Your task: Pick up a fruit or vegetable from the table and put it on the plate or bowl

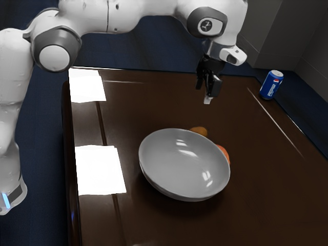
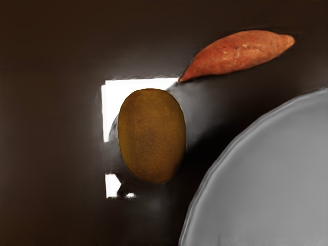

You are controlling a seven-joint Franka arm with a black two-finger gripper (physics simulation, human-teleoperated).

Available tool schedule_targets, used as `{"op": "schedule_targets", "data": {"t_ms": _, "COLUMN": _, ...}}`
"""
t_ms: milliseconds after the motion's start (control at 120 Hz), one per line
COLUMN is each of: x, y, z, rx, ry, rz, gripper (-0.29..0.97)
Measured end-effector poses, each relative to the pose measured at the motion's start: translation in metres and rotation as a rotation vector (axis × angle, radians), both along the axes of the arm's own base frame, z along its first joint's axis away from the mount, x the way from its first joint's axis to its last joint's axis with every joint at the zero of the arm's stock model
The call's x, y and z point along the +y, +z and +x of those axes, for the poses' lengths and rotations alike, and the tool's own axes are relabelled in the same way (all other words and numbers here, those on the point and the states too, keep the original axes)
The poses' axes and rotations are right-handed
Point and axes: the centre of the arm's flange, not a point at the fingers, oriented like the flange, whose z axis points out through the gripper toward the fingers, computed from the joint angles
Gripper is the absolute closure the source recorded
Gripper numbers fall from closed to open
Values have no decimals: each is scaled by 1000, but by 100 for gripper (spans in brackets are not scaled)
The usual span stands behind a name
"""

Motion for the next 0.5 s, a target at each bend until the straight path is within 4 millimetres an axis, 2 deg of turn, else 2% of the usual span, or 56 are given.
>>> {"op": "schedule_targets", "data": {"t_ms": 58, "x": 1, "y": -15, "z": 6, "rx": 13, "ry": 15, "rz": -26, "gripper": 0}}
{"op": "schedule_targets", "data": {"t_ms": 183, "x": 16, "y": -25, "z": 11, "rx": 11, "ry": 82, "rz": -83, "gripper": 0}}
{"op": "schedule_targets", "data": {"t_ms": 283, "x": 35, "y": -57, "z": 10, "rx": 47, "ry": 150, "rz": -131, "gripper": 0}}
{"op": "schedule_targets", "data": {"t_ms": 367, "x": 36, "y": -82, "z": 8, "rx": 57, "ry": 179, "rz": -148, "gripper": 0}}
{"op": "schedule_targets", "data": {"t_ms": 500, "x": 34, "y": -91, "z": 12, "rx": 28, "ry": 187, "rz": -132, "gripper": 0}}
